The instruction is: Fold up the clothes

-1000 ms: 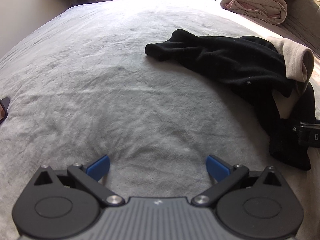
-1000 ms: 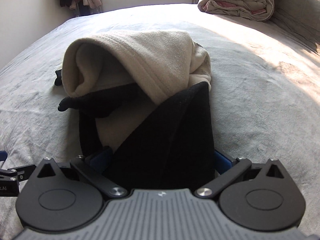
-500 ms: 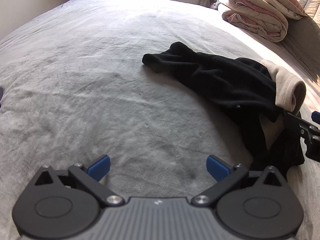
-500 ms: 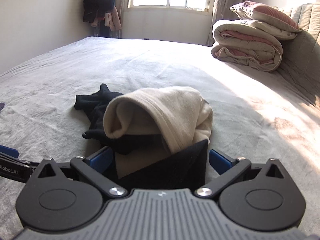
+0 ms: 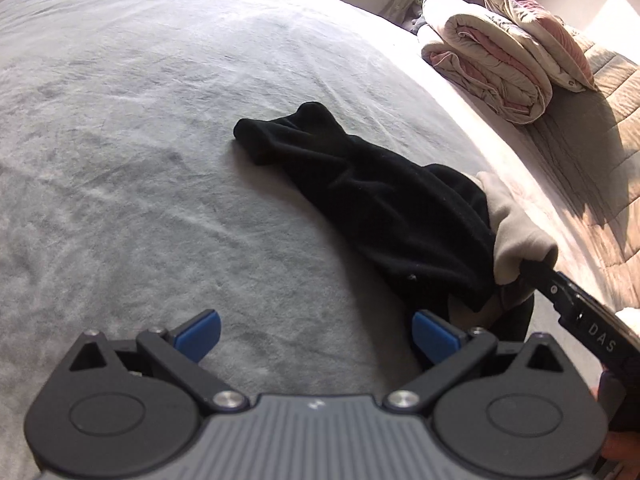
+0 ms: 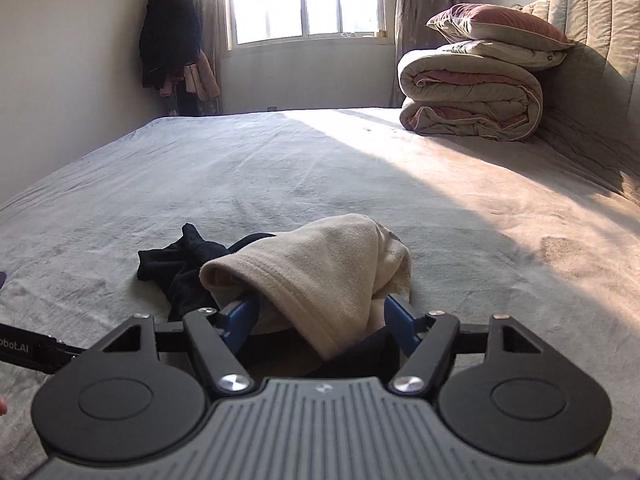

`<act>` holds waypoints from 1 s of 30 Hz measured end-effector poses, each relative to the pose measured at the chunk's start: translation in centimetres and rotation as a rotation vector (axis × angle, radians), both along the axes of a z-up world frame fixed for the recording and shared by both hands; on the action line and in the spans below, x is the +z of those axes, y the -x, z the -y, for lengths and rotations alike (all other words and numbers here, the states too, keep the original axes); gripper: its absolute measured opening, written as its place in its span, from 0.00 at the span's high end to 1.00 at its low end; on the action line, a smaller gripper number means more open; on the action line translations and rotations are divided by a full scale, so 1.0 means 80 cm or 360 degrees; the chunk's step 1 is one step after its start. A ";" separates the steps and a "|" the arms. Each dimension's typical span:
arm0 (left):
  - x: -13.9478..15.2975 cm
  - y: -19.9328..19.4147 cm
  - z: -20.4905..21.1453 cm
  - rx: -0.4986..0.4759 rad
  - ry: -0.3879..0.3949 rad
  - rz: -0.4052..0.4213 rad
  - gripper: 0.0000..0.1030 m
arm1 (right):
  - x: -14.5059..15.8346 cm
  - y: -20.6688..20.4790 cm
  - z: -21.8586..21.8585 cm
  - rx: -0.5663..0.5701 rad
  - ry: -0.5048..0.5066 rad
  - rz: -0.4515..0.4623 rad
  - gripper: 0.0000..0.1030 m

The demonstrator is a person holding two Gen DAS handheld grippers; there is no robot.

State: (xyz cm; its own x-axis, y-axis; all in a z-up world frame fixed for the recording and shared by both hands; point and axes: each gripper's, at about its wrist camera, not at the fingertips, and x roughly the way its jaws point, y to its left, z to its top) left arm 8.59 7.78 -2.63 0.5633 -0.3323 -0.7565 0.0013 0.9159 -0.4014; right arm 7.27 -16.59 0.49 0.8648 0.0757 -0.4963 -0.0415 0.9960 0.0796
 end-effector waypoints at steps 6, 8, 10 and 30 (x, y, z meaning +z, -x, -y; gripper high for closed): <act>-0.008 -0.013 0.003 0.0021 0.0369 0.0031 0.05 | 0.004 0.000 0.009 -0.0015 -0.0093 -0.0003 0.45; -0.011 -0.014 0.010 0.0027 0.0490 0.0058 0.09 | 0.006 0.000 0.011 -0.0016 -0.0109 0.0002 0.49; -0.019 -0.019 0.018 0.0054 0.0586 0.0060 0.12 | 0.008 0.001 0.014 -0.0017 -0.0129 0.0006 0.52; 0.024 0.019 0.017 0.0161 0.0426 0.0481 0.96 | 0.034 0.010 0.063 -0.0159 -0.0255 0.0073 0.94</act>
